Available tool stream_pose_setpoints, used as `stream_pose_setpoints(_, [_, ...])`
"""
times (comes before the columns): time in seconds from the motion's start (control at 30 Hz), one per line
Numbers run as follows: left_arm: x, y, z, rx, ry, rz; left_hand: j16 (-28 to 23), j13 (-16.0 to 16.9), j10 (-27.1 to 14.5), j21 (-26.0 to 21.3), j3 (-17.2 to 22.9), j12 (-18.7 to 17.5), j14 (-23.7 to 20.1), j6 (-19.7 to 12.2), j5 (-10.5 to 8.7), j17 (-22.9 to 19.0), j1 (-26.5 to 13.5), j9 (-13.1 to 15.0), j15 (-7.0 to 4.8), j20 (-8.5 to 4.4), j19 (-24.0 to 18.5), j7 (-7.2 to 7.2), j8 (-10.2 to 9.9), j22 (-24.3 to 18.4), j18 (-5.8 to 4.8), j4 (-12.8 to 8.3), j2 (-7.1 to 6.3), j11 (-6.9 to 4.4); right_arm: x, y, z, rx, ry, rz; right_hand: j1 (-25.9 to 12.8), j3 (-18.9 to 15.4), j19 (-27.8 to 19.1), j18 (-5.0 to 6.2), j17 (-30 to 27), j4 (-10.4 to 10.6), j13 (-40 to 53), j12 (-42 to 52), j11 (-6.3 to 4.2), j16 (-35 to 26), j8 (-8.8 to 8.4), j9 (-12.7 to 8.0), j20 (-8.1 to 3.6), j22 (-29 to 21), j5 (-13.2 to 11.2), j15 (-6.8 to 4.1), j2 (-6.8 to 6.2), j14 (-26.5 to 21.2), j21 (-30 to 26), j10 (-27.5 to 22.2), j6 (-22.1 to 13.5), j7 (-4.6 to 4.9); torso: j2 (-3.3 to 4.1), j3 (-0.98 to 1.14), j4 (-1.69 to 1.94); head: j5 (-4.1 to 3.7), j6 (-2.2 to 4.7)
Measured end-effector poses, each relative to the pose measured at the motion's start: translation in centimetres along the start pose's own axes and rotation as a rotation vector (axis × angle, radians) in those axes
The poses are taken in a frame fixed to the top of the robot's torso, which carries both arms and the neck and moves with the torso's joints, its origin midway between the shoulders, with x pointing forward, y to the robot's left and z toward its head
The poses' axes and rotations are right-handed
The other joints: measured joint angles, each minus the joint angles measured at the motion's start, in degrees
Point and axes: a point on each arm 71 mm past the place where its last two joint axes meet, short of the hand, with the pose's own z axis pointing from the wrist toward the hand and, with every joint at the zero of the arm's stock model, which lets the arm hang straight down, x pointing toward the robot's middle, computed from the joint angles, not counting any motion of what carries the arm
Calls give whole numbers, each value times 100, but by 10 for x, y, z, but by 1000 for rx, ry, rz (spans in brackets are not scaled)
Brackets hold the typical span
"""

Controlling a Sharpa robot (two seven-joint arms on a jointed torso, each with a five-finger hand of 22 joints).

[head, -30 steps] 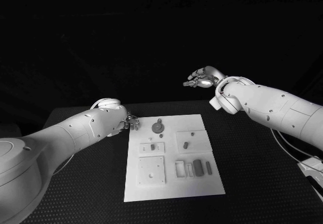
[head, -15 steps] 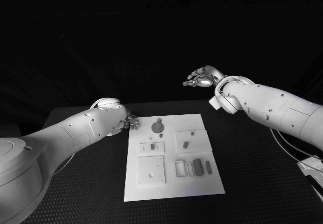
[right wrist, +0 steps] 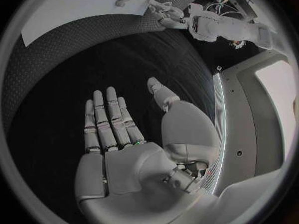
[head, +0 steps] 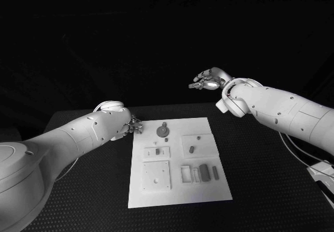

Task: Assemble the parts on the task board

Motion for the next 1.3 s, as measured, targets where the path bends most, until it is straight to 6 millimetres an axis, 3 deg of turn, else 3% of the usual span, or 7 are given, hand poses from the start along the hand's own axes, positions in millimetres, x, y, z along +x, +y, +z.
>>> stream_pose_setpoints(0.27, [0, 0, 0, 5, 4, -3, 0, -21, 63, 30, 166, 0, 36, 195, 101, 0, 172, 3, -14, -11, 31, -91, 91, 0, -7, -153, 158, -63, 0, 0, 0, 0, 0, 0, 0, 0, 0, 0, 0, 0, -5, 0, 0, 0, 0, 0, 0, 5, 0, 0, 0, 0, 0, 0, 0, 0, -2, -3, 4, -5, -12])
stream_pose_setpoints(0.4, [0, 0, 0, 9, 8, -14, -1, -43, 141, 66, 263, 0, 74, 295, 106, -5, 244, 5, -35, -13, 35, -153, 180, 1, -10, -202, 130, -101, 0, 0, 0, 1, -1, 0, 0, 0, 0, 0, 0, 0, -5, 0, 0, 0, 0, 0, 0, 5, 0, 0, 0, 0, 0, 0, 0, 0, -3, -3, 7, -5, -18])
stream_pose_setpoints(0.73, [2, 14, -6, 42, 51, -136, -1, -64, 165, 88, 298, -1, 116, 366, 33, -12, 244, 4, -38, -30, 73, -184, 180, 4, -11, -229, 130, -124, -4, -4, -1, 7, -6, -2, 0, 0, 0, 0, -5, 0, -10, 0, 0, 0, 0, -5, 0, 7, 0, 0, 0, 0, 0, 0, -19, 19, -13, -9, 24, -1, -20])
stream_pose_setpoints(1.0, [-1, 15, -25, 107, 67, -224, -1, -88, 195, 89, 299, -1, 145, 435, 28, -30, 244, 3, -47, -32, 94, -248, 180, 3, -12, -230, 130, -154, -8, -9, -2, 18, -15, -5, 0, 0, 0, 0, -5, 0, -16, 0, 0, 0, 0, -5, 0, 11, 0, 0, 0, 0, 0, 0, -19, 19, -49, -14, 79, -15, -28])
stream_pose_setpoints(1.3, [12, 9, -45, 163, 51, -262, -1, -115, 247, 89, 297, -27, 189, 486, 403, -50, 266, 3, -53, -42, 125, -261, 180, 3, -12, -232, 107, -248, -9, -10, -2, 22, -17, -5, 0, 0, 0, 0, -10, 0, -20, 0, 0, 0, 0, -5, 0, 11, 0, 0, 0, 0, -2, 0, -19, 19, -105, -36, 154, -48, -68])
